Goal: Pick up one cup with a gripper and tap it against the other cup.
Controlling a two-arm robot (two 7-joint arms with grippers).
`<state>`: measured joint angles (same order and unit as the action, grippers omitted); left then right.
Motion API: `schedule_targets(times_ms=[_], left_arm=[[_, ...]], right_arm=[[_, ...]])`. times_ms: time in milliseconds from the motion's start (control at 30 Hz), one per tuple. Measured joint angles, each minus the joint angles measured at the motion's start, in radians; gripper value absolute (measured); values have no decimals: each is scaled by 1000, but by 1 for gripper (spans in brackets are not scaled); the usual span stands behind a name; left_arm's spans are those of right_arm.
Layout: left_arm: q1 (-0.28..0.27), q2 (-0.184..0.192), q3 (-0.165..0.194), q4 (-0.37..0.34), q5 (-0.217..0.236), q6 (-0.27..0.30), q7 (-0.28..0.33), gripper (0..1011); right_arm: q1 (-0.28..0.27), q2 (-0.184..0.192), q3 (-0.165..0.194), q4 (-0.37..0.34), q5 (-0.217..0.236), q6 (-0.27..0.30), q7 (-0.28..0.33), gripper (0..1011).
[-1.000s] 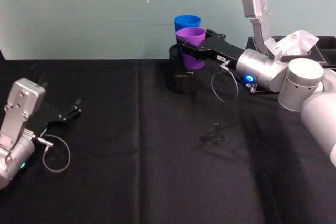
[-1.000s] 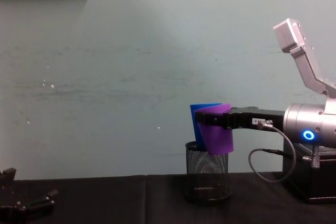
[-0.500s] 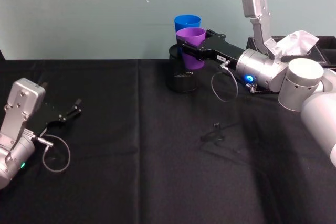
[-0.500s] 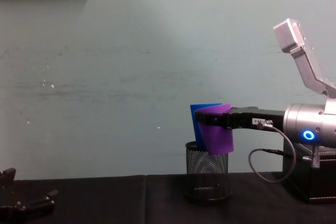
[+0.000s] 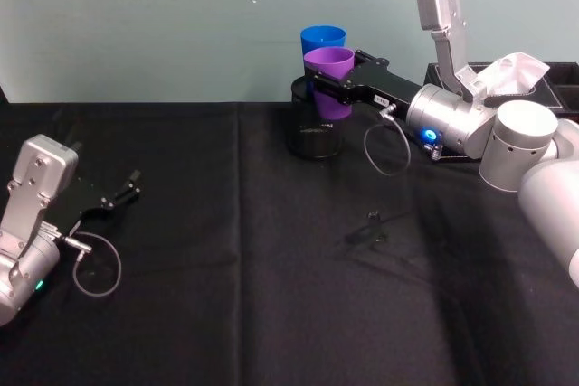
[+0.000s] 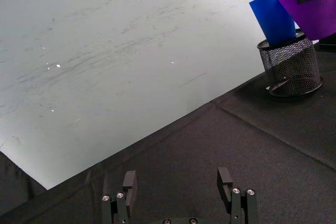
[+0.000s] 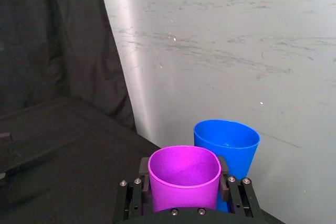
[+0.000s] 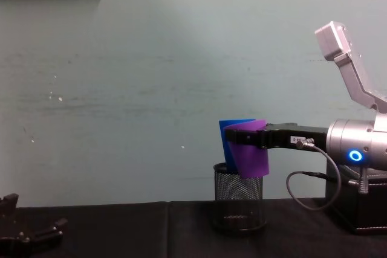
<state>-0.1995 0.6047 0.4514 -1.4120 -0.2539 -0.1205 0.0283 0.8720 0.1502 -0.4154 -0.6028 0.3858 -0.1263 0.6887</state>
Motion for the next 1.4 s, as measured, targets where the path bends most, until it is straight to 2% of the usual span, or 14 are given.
schedule_targets(times_ms=[1400], left_arm=[[0, 0, 0, 0, 0, 0, 0, 1000]], right_arm=[[0, 0, 0, 0, 0, 0, 0, 724]])
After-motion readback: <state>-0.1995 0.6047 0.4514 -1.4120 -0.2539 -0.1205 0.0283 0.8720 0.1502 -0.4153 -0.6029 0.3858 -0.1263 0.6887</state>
